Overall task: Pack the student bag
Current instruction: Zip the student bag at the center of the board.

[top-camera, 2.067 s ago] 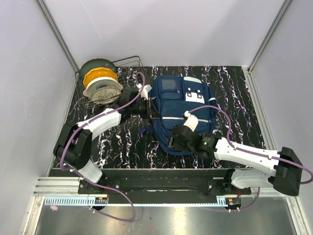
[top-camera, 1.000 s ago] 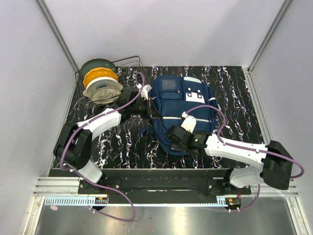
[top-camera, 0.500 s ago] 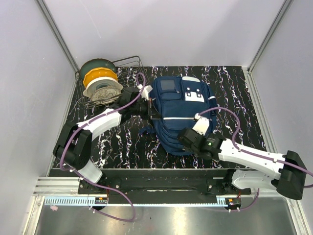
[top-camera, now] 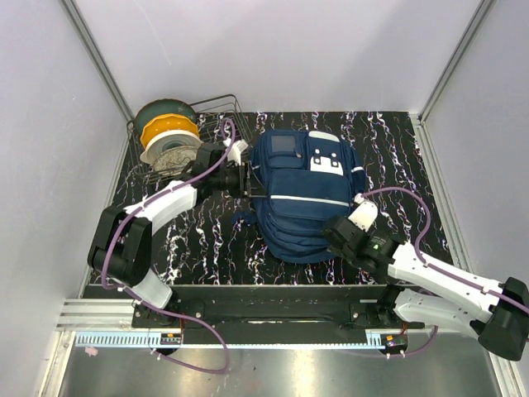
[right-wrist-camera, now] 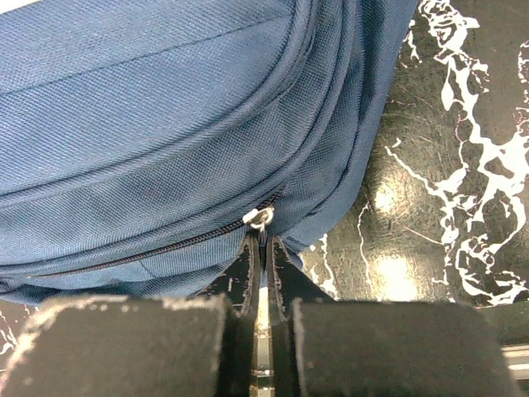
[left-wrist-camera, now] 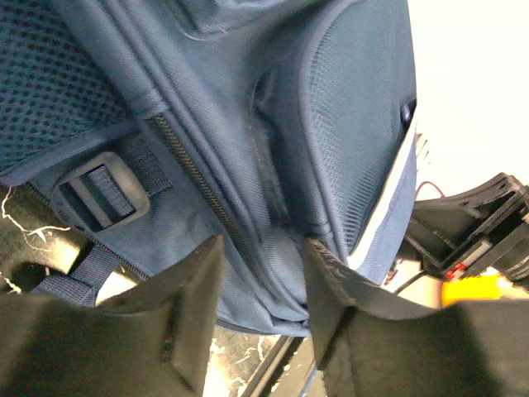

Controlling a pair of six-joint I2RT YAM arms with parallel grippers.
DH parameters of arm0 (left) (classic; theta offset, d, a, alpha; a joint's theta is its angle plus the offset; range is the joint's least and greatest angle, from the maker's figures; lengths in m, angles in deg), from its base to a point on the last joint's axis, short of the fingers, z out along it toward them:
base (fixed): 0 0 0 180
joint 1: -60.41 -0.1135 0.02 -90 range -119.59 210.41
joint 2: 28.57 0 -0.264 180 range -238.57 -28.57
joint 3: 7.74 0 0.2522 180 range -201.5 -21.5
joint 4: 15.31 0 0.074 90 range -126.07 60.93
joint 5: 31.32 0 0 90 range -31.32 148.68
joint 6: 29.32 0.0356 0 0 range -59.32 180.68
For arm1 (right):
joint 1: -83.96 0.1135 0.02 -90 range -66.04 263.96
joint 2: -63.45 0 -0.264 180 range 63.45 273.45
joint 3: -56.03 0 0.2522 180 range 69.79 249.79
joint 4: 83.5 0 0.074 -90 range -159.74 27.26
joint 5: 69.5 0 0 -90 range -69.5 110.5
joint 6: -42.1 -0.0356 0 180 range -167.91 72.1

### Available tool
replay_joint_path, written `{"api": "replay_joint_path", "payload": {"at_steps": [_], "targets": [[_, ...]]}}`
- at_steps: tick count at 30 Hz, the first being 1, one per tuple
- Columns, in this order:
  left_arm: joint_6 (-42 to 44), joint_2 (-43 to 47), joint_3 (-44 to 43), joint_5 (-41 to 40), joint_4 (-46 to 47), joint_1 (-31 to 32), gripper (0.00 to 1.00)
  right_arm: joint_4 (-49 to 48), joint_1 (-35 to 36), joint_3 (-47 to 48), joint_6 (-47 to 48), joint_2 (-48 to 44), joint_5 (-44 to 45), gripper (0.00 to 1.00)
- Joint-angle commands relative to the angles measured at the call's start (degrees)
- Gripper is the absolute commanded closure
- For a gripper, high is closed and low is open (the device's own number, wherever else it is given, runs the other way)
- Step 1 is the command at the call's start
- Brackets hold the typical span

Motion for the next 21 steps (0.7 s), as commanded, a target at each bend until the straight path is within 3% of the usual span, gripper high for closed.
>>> {"api": "replay_joint_path", "payload": {"at_steps": [1, 3, 7, 12, 21], "targets": [[0.2, 4.2, -0.1, 1.3, 4.3, -1.4, 0.4, -2.9, -0.5, -0.4, 1.3, -0.6, -1.5, 1.0], [-0.6, 5.6, 2.3, 0.3, 4.3, -1.2, 0.26, -4.8, -0.5, -0.9, -0.2, -0.4, -2.3, 1.0], [-2.4, 12.3, 9.0, -6.3, 5.8, 0.5, 0.16, -9.6, -0.5, -2.8, -2.9, 0.9, -2.4, 1.0], [-7.9, 17.2, 18.6, -7.5, 12.9, 0.7, 0.12, -10.7, -0.5, -2.0, -2.5, 2.7, -2.3, 1.0], [-14.4, 20.9, 24.5, -11.5, 16.9, 5.2, 0.05, -12.2, -0.5, -2.4, -2.9, 2.9, -3.5, 1.0]]}}
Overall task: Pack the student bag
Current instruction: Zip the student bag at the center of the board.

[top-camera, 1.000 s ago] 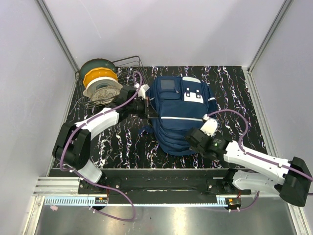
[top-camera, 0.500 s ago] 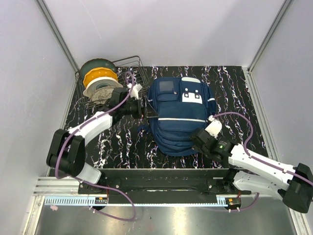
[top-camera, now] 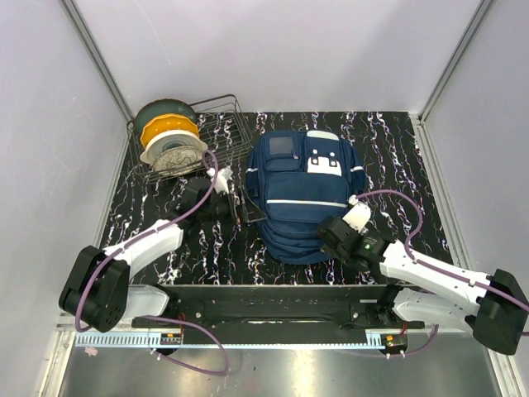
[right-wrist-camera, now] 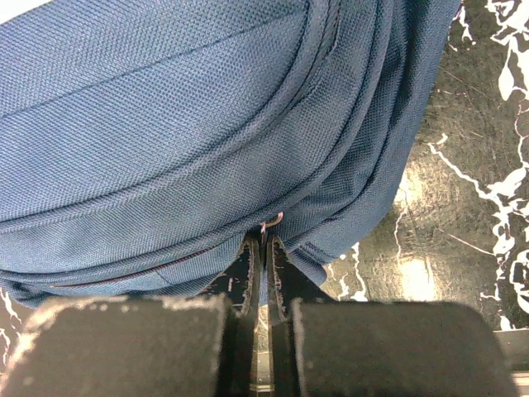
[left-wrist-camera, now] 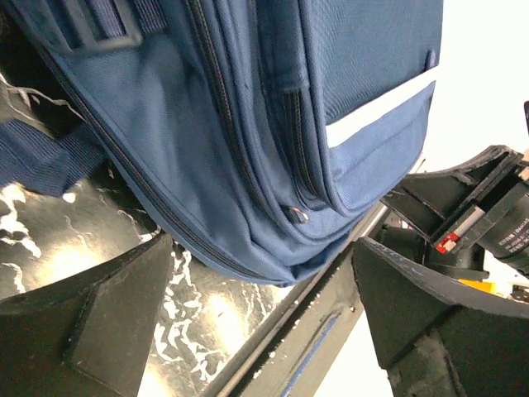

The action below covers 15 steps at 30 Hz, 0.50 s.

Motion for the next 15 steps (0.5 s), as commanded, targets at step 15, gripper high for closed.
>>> {"api": "replay_joint_path", "payload": {"at_steps": [15], "targets": [[-14.0, 2.3, 3.3, -21.6, 14.6, 17.9, 0.18, -5.0, -0.3, 0.8, -0.5, -2.8, -2.8, 1.0]]}}
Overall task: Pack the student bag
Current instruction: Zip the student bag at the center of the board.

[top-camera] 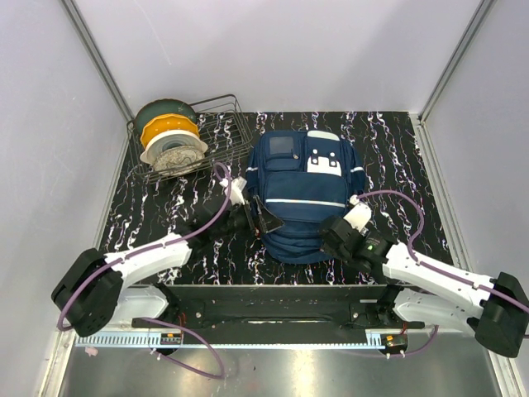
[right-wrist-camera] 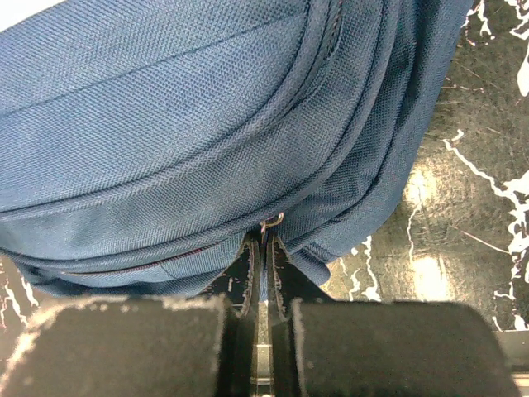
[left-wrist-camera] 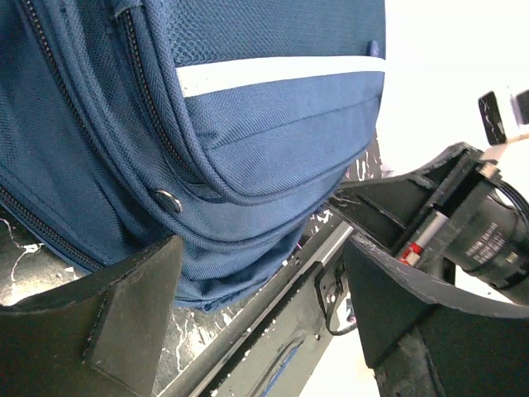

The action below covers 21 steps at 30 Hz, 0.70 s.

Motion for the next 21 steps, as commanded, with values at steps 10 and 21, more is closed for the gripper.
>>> {"api": "replay_joint_path", "payload": {"at_steps": [10, 21], "targets": [[-0.6, -4.2, -4.9, -8.8, -4.3, 4.6, 0.16, -4.1, -0.1, 1.7, 0.2, -1.7, -1.6, 1.0], [1.1, -8.3, -8.4, -11.7, -4.3, 5.3, 0.55, -3.7, -0.2, 3.1, 2.0, -2.5, -1.8, 1.0]]}}
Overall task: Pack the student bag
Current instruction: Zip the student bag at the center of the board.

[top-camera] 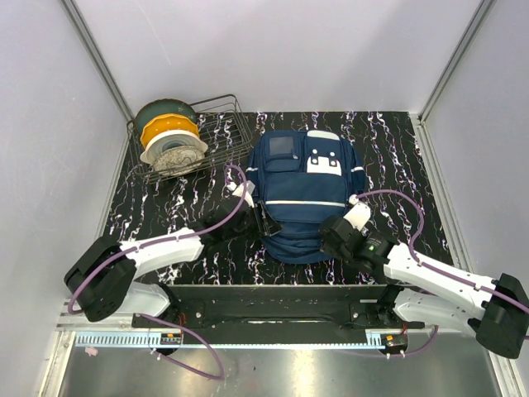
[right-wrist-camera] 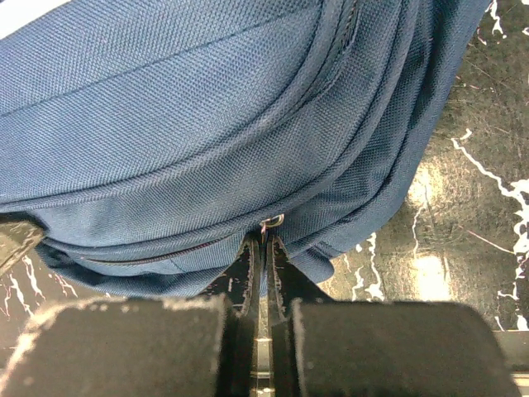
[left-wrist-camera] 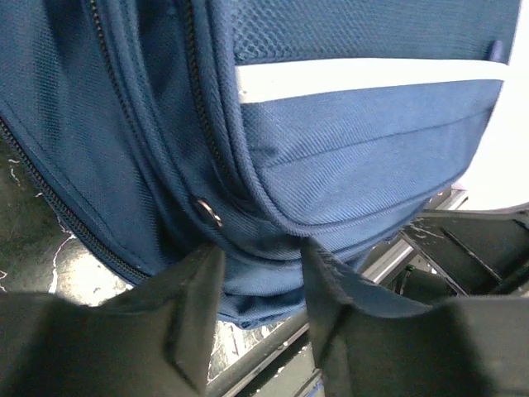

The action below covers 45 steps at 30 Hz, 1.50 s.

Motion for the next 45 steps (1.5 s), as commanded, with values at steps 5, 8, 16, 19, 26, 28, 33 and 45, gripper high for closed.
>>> {"api": "replay_joint_path", "payload": {"at_steps": [5, 8, 16, 19, 26, 28, 33, 45], "targets": [[3.5, -2.5, -6.5, -1.9, 0.1, 0.5, 0.83, -3.4, -0.1, 2.2, 1.7, -4.5, 0.5, 1.0], [4.8, -2.3, -7.2, -2.7, -1.2, 0.5, 1.0, -2.4, -0.2, 2.0, 1.7, -5.7, 1.1, 1.0], [9.3, -0.5, -8.7, -3.9, -5.0, -0.4, 1.0, 1.7, -0.2, 2.3, 0.4, -6.6, 4.1, 1.0], [10.1, 0.7, -8.1, -1.9, -5.4, -2.6, 1.0, 3.1, -0.2, 2.0, -0.2, -7.1, 5.3, 1.0], [12.7, 4.0, -6.7, 2.8, -6.6, -9.6, 1.0, 6.4, -1.0, 1.9, -0.2, -8.3, 7.4, 1.0], [13.4, 4.6, -6.6, 3.7, -7.5, -10.6, 1.0, 6.9, -1.5, 1.8, -0.2, -8.6, 7.5, 1.0], [14.8, 6.1, -6.6, 6.7, -8.7, -13.9, 1.0, 7.7, -2.8, 1.9, 0.4, -9.1, 7.4, 1.0], [20.5, 3.9, -9.7, 15.0, -13.0, -19.9, 1.0, 11.6, -4.0, 2.8, 0.3, -12.3, 9.3, 1.0]]}}
